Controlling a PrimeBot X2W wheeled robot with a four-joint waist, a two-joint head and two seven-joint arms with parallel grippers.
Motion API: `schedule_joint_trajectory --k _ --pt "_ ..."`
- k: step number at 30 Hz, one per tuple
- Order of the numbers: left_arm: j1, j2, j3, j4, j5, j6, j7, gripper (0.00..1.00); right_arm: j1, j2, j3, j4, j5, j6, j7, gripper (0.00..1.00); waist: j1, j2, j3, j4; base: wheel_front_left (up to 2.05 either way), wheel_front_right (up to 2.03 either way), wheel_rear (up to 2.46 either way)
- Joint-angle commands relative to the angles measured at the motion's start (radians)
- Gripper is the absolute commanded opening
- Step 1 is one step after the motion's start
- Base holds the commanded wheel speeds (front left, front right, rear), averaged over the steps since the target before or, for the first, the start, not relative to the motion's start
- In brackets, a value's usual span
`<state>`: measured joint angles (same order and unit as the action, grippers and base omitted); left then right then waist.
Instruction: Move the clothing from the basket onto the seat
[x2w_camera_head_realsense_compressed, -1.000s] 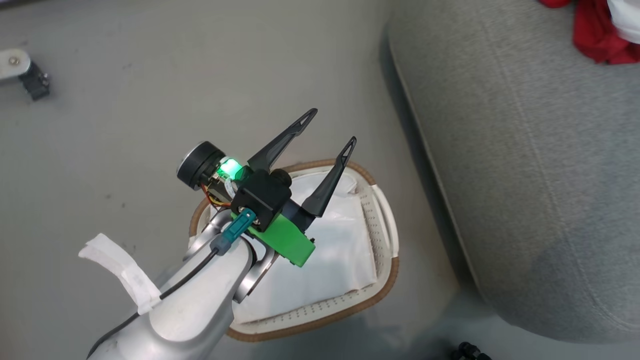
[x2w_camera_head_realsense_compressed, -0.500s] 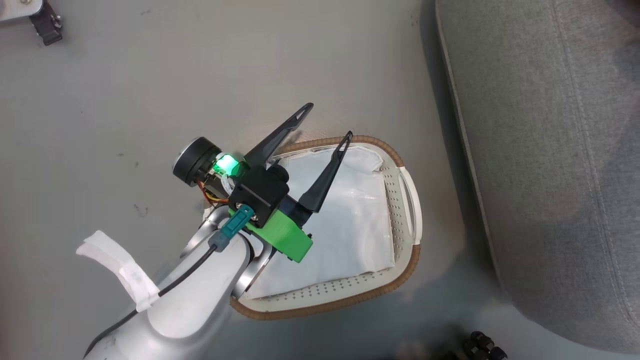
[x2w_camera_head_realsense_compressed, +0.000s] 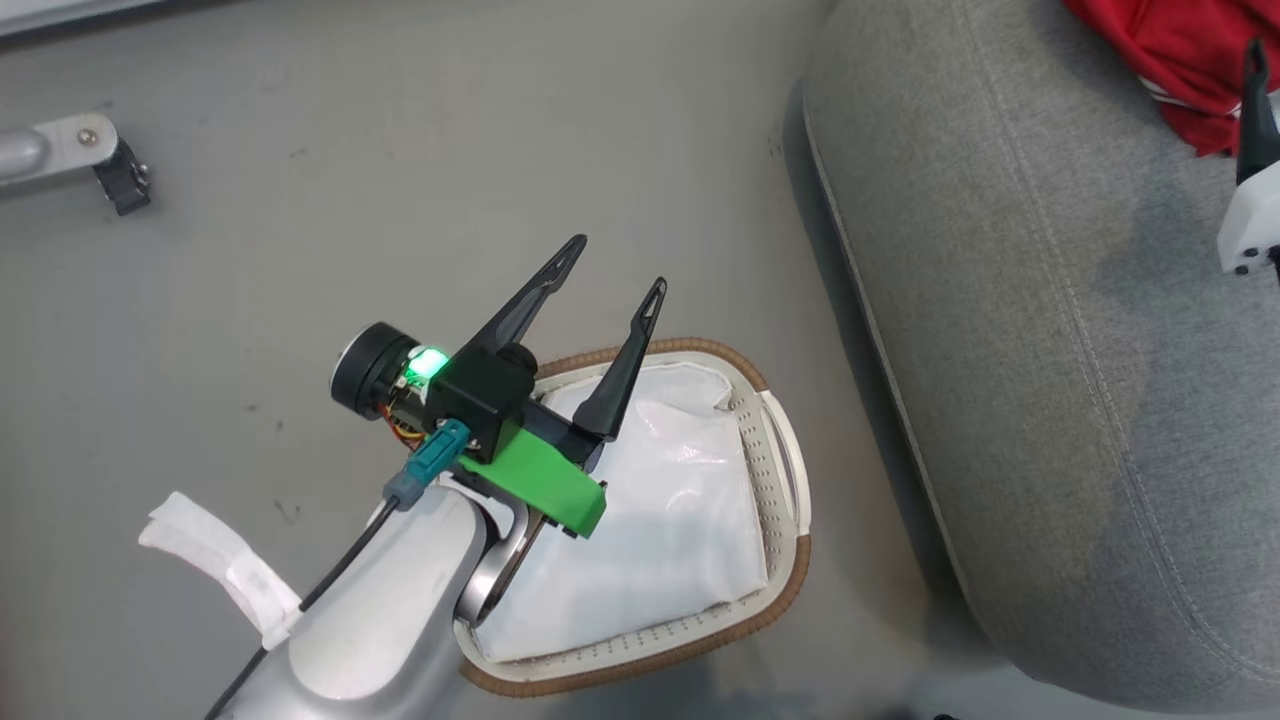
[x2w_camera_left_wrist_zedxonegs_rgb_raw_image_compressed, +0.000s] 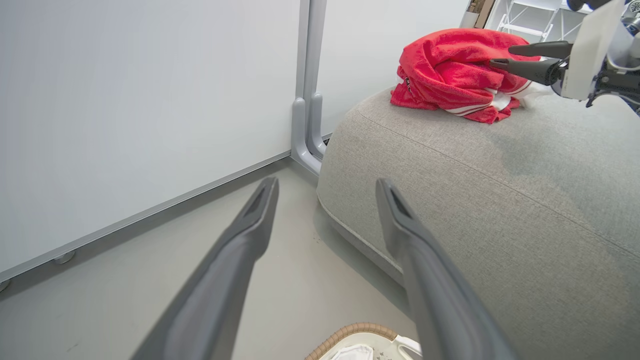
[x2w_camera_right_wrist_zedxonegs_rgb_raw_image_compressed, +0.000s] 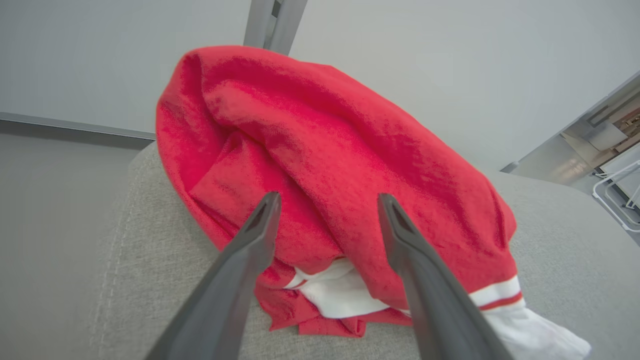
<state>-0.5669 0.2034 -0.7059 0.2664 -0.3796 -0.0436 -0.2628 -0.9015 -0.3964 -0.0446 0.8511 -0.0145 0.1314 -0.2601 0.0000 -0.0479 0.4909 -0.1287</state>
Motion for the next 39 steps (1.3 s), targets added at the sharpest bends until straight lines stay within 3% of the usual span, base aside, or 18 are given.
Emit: schedule_joint_trajectory --k 1,8,12,21,29,33,39 --pt "0.035 -0.007 0.018 0.0 -0.016 0.004 -0.002 1.0 0.029 -0.001 0.021 -0.013 0.011 -0.001 -0.003 1.0 0.0 0.0 -0.084 -0.009 0.0 0.0 0.0" --pt "0.15 -0.042 0.149 -0.019 -0.065 -0.007 -0.002 1.0 0.075 -0.001 0.111 -0.09 0.078 -0.001 -0.003 1.0 0.0 0.0 -0.203 0.02 0.0 0.0 0.0" --pt "0.212 -0.042 0.231 -0.016 -0.042 0.002 -0.002 1.0 0.106 0.032 0.12 -0.131 0.104 -0.001 -0.003 1.0 0.0 0.0 -0.266 0.048 0.0 0.0 0.0" --pt "0.36 -0.065 0.422 -0.021 0.009 0.031 -0.002 1.0 0.298 0.183 0.039 -0.273 0.134 -0.001 -0.003 1.0 0.0 0.0 -0.364 0.126 0.0 0.0 0.0" --pt "0.508 -0.09 0.57 -0.031 0.051 0.024 -0.002 1.0 0.542 0.327 -0.009 -0.449 0.096 -0.001 -0.003 1.0 0.0 0.0 -0.413 0.16 0.0 0.0 0.0" --pt "0.574 -0.111 0.627 -0.037 0.06 0.017 -0.002 1.0 0.661 0.344 0.012 -0.539 0.057 -0.001 -0.003 1.0 0.0 0.0 -0.431 0.169 0.0 0.0 0.0" --pt "0.635 -0.131 0.665 -0.035 0.082 -0.009 -0.002 1.0 0.788 0.346 0.066 -0.61 0.164 -0.001 -0.003 1.0 0.0 0.0 -0.44 0.167 0.0 0.0 0.0"
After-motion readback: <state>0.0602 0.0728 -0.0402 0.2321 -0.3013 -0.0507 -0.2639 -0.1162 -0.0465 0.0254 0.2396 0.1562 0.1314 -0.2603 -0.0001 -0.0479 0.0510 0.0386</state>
